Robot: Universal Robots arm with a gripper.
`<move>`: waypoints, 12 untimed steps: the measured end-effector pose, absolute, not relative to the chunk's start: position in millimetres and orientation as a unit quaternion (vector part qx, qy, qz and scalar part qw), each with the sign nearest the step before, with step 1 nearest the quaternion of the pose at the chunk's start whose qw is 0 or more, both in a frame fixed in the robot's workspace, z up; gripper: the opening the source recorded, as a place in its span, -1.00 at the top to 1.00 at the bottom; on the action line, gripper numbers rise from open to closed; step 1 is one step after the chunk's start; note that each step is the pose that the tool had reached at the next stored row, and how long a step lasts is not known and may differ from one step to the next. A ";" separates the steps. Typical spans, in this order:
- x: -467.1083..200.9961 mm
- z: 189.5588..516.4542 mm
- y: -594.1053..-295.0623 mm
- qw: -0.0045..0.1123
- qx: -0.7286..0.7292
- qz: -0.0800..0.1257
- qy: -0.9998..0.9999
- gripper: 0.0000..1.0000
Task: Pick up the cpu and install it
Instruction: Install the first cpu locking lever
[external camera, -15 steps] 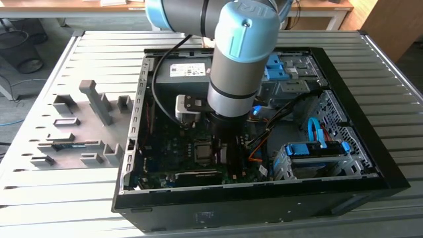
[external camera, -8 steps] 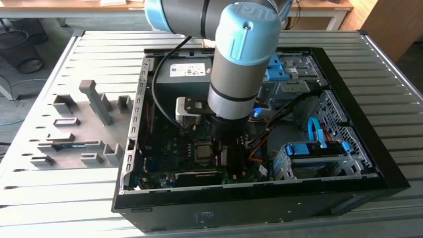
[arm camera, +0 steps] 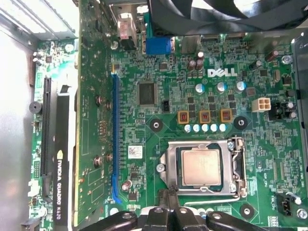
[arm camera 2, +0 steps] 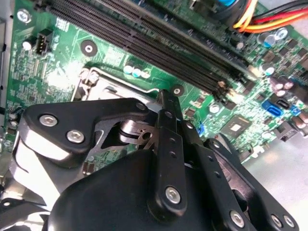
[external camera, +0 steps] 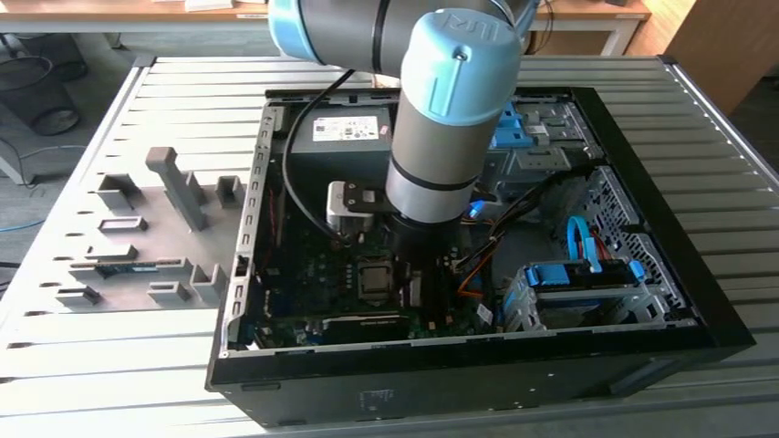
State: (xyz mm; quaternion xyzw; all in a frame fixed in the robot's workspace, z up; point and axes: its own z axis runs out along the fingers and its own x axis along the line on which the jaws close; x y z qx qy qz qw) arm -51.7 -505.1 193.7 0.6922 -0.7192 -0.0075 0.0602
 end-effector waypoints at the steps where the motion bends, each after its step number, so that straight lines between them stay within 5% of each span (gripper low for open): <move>1: -49.8 193.5 -505.4 0.060 0.692 -0.008 -0.719 0.80; 12: -43.9 189.8 -505.9 0.060 0.692 -0.008 -0.719 0.80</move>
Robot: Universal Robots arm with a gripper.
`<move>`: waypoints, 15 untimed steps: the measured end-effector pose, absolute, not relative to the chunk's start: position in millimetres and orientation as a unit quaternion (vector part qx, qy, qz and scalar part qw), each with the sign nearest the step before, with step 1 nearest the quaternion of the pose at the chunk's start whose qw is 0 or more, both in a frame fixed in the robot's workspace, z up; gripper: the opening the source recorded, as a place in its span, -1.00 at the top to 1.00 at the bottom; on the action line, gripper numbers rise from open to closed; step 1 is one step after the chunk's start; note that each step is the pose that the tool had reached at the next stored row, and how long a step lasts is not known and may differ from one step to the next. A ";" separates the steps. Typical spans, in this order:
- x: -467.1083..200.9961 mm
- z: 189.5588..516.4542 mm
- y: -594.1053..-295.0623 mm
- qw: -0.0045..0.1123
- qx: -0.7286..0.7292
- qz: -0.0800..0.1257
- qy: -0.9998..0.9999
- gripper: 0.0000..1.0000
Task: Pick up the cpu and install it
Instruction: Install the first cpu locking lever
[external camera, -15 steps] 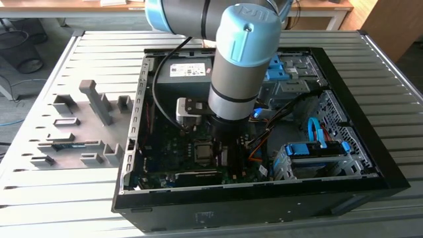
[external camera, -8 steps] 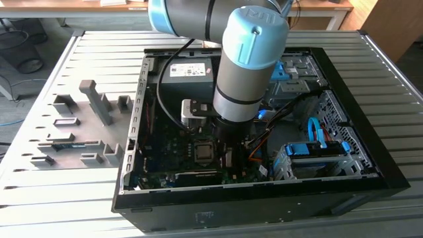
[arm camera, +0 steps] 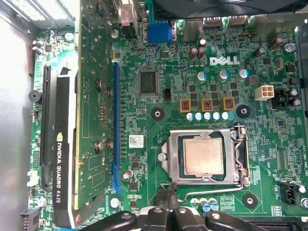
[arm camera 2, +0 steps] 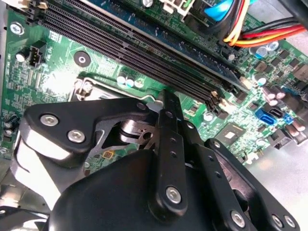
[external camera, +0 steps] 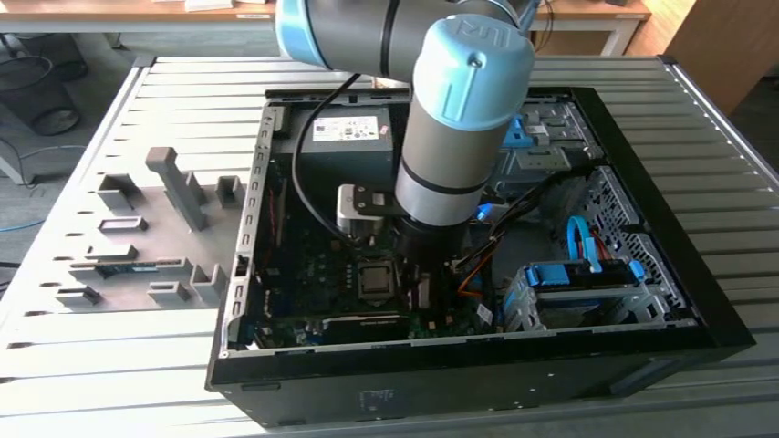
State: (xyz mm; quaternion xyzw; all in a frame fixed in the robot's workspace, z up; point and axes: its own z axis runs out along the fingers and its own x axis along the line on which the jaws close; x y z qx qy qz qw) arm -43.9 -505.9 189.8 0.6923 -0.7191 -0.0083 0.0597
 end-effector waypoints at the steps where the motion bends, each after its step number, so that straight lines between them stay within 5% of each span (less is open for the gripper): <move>1: -43.8 189.7 -505.9 0.060 0.692 -0.008 -0.719 0.80; 15: -43.4 203.6 -501.3 0.060 0.692 -0.008 -0.719 0.80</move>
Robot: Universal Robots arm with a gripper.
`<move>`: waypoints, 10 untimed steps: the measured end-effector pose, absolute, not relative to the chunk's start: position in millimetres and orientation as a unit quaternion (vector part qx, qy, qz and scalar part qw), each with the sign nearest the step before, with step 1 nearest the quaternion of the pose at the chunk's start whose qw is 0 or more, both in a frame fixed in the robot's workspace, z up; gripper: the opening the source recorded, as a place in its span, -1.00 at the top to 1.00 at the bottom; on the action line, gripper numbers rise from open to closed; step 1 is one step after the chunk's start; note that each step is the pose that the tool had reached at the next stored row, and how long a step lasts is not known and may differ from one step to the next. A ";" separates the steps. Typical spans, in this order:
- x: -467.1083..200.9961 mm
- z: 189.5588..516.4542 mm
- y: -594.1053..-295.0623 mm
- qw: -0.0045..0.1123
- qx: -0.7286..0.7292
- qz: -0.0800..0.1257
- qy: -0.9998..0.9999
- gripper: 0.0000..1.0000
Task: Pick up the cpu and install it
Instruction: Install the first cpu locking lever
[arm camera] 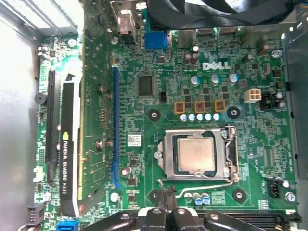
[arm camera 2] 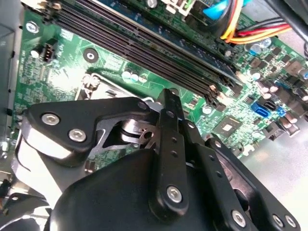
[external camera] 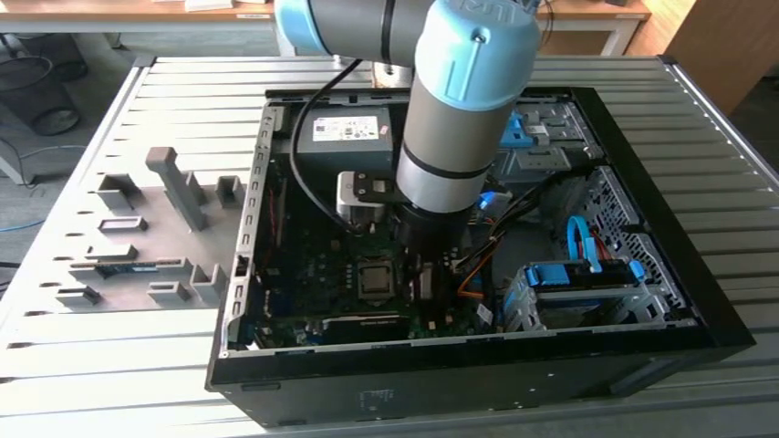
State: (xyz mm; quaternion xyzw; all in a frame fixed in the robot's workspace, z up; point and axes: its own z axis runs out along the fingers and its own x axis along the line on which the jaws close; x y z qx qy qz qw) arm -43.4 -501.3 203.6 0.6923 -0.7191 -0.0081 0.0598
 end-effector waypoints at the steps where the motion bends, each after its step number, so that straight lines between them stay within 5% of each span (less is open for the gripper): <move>1: -43.4 204.8 -501.3 0.060 0.692 -0.008 -0.719 0.80; 10: -42.6 227.2 -501.2 0.060 0.692 -0.009 -0.719 0.80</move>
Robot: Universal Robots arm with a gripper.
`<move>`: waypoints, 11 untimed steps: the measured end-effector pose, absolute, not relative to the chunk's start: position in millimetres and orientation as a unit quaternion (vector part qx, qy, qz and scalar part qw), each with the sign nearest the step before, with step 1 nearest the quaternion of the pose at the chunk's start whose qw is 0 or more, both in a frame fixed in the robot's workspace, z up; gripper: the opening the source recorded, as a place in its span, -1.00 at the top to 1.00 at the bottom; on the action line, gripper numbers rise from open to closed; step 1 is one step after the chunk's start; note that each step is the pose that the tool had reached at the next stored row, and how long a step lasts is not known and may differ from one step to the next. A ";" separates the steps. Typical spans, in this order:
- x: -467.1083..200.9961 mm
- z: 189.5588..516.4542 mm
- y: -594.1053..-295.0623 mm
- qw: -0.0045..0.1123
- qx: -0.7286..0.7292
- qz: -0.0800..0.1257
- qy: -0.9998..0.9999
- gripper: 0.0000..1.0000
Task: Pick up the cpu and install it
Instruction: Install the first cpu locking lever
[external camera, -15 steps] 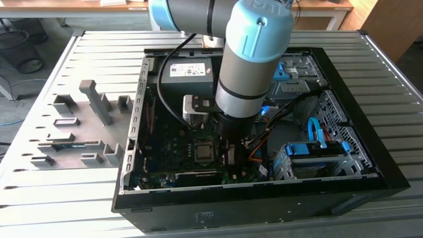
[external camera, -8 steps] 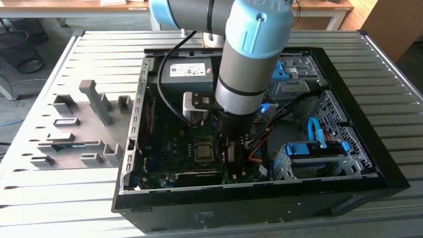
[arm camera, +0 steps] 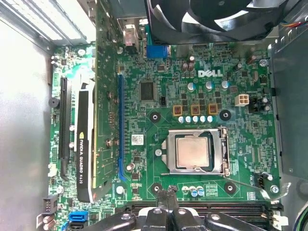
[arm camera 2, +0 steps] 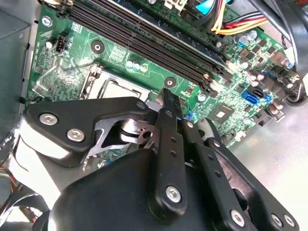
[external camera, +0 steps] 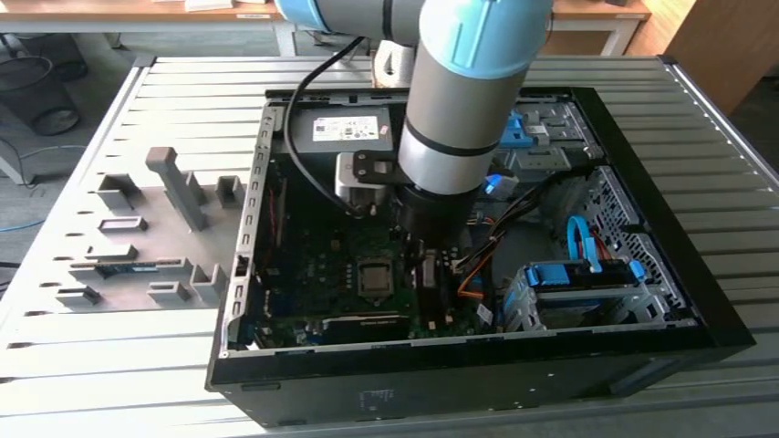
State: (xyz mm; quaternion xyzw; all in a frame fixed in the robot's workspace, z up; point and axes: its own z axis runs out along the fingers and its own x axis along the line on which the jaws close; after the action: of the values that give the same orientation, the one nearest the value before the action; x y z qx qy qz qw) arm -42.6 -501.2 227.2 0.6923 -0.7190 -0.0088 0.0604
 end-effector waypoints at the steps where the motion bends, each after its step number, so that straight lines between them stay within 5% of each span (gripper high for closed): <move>1: -42.2 227.3 -501.3 0.061 0.692 -0.009 -0.719 0.80; 11: -36.5 227.0 -501.3 0.063 0.692 -0.018 -0.718 0.80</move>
State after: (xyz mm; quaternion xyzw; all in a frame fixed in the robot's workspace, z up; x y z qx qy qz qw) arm -36.5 -501.3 227.0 0.6924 -0.7185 -0.0176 0.0634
